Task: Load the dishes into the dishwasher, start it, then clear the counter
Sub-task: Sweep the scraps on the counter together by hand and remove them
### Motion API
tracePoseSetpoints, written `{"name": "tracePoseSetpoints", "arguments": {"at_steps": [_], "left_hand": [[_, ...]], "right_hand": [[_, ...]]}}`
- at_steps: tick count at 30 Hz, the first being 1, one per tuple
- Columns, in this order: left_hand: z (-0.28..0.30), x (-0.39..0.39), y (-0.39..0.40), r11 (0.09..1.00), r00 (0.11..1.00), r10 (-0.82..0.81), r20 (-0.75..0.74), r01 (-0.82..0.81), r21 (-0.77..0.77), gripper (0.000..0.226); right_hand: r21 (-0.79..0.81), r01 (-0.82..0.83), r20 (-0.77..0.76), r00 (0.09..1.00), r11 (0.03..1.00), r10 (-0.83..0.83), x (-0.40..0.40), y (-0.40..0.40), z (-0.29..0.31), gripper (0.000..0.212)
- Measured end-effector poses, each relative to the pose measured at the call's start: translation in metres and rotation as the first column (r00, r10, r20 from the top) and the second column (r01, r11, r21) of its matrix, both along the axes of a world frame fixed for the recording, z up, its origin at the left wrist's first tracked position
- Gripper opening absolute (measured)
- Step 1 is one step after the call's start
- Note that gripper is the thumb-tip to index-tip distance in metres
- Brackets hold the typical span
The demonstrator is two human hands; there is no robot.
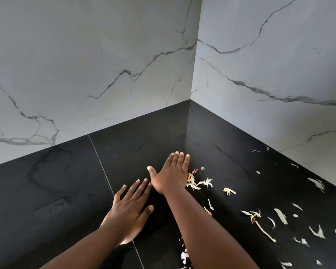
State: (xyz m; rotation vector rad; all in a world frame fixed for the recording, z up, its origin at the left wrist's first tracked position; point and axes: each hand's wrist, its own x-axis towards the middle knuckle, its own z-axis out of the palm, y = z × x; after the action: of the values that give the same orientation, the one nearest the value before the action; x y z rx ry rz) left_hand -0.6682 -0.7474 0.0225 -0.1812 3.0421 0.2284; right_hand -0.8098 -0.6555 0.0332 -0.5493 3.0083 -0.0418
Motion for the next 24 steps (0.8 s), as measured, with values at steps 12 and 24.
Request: {"name": "tracePoseSetpoints", "arguments": {"at_steps": [12,24], "left_hand": [[-0.001,0.0,0.001,1.0,1.0,0.001,0.012,-0.001,0.002,0.085],[-0.002,0.0,0.003,0.998,1.0,0.018,0.015,-0.017,-0.056,0.061]], "right_hand": [[0.132,0.354,0.104,0.924,0.926,-0.368,0.015,0.067,0.014,0.124],[0.23,0.475,0.171,0.839,0.849,-0.516,0.07,0.138,0.015,0.124]]}}
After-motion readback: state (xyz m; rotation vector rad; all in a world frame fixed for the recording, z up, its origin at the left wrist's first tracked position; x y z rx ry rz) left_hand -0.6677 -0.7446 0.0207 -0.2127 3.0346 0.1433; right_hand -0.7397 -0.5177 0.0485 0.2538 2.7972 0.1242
